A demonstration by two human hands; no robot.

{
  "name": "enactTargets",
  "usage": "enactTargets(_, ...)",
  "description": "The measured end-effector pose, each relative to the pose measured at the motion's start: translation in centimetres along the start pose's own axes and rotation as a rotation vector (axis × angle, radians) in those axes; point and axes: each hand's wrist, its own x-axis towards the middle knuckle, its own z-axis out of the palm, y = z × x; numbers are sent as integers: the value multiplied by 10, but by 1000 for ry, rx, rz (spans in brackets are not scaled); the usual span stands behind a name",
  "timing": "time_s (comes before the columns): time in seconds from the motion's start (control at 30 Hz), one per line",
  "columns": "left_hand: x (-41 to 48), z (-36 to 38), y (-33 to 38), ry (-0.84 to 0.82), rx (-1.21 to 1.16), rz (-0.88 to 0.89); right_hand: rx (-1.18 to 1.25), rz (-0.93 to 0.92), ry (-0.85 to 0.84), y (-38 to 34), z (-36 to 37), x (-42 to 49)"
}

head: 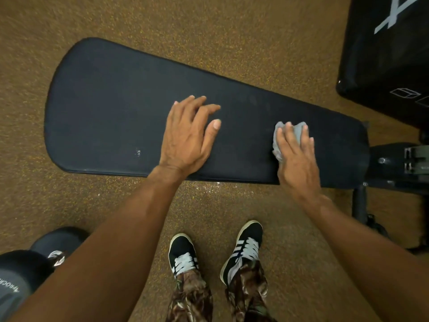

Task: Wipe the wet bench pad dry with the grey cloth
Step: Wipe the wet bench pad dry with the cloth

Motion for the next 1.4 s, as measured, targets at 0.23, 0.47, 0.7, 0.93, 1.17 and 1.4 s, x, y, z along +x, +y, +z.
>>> enactTargets(0.23,-7,21,15,-47,14,60,128,-155,53,-84,22,-16)
enactTargets(0.47,-8,11,15,30,-152,6,98,60,23,-8,7,-24)
enactTargets(0.7,-4,-36,-14,246,-243,-107,346,310,129,-68,1,86)
enactTargets(0.93,-1,-92,-76,353,-250,-359,240,-613,77,-231,26,55)
enactTargets(1.17,-7,-84,-62,124,-102,-248,-90,-920,-43,-210,16,26)
enactTargets(1.4,-37,-50,-14,-33,-48,-100,-122,-340,-105,-65,-9,-43)
